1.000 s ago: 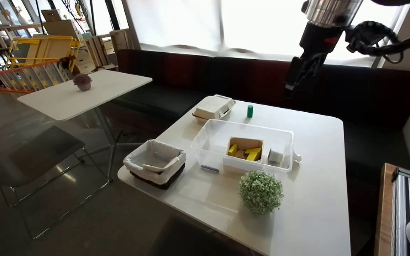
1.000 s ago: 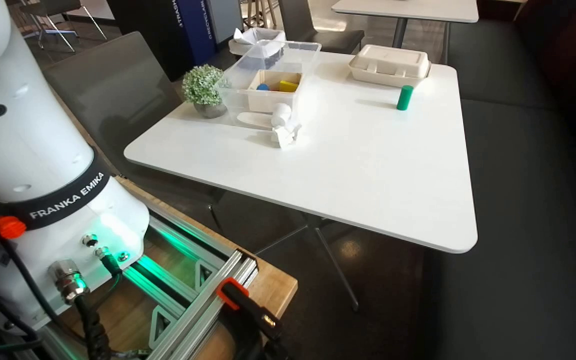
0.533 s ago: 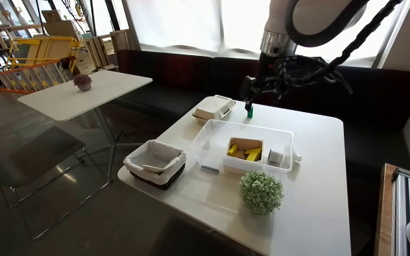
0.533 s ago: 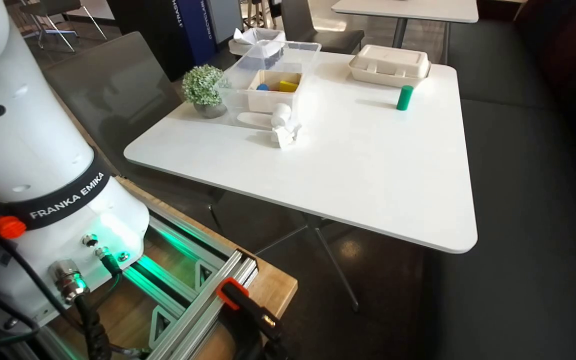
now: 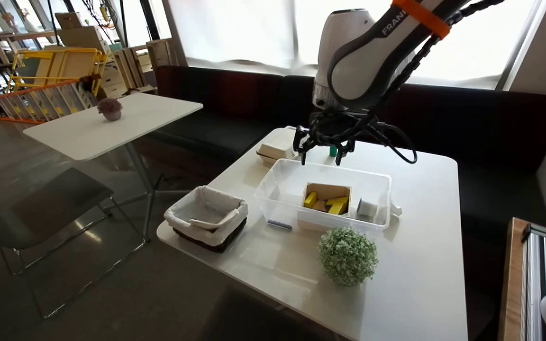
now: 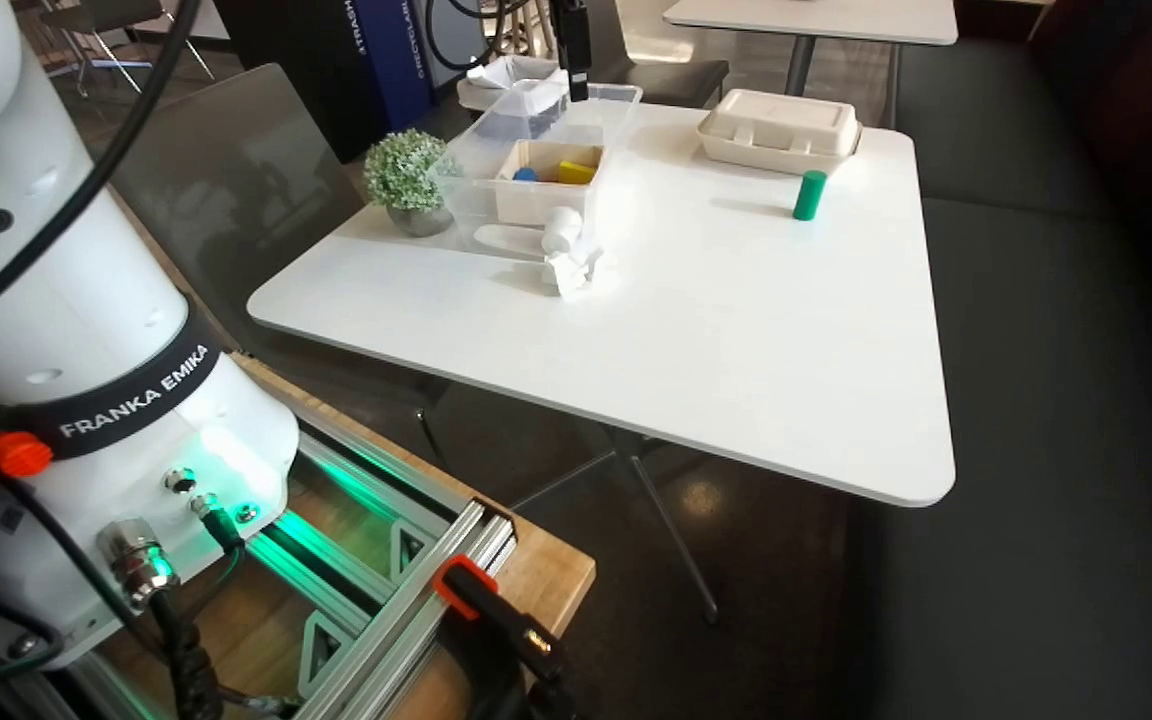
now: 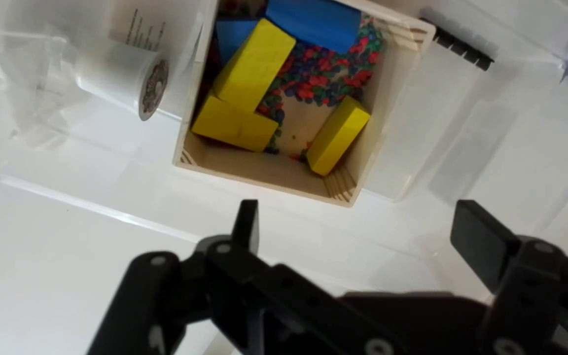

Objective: Remove the wooden box from the lunchbox and put it on the table

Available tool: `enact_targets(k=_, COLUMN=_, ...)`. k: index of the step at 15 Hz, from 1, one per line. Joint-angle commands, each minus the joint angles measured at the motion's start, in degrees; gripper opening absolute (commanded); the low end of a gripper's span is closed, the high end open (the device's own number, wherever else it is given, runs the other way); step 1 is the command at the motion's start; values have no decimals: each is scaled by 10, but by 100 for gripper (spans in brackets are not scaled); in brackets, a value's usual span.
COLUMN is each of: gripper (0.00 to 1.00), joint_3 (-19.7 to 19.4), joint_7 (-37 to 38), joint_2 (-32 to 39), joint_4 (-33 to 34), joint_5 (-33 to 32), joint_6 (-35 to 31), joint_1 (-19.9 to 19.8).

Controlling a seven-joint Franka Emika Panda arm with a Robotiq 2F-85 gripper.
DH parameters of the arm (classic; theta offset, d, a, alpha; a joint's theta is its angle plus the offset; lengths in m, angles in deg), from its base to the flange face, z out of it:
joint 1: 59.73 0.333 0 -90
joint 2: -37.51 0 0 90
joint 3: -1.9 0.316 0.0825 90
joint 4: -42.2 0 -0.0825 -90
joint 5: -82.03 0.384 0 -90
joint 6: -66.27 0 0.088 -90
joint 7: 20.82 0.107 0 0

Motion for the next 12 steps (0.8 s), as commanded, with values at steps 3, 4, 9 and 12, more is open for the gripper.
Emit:
enact_targets(k=3, gripper=100, joint_3=-18, joint_7=-7, joint_2=-11, joint_4=-1, joint_5=4, joint_6=2, joint_1=16)
enact_targets(k=4, gripper=100, joint_3=-18, joint_7=-7, joint_2=-14, joint_4=-1, joint_5=4, joint_6=2, joint_1=16)
enact_targets(k=9, gripper=100, joint_3=-20, joint_7=-9, joint_2=29, joint_4=24, joint_5=26, joint_6=-1, joint_1=18)
enact_targets(k=12, gripper=100, joint_3=-23, joint_7=-22, joint_2=70, joint_4=45, joint_5=41, joint_6=-6, joint_1=20)
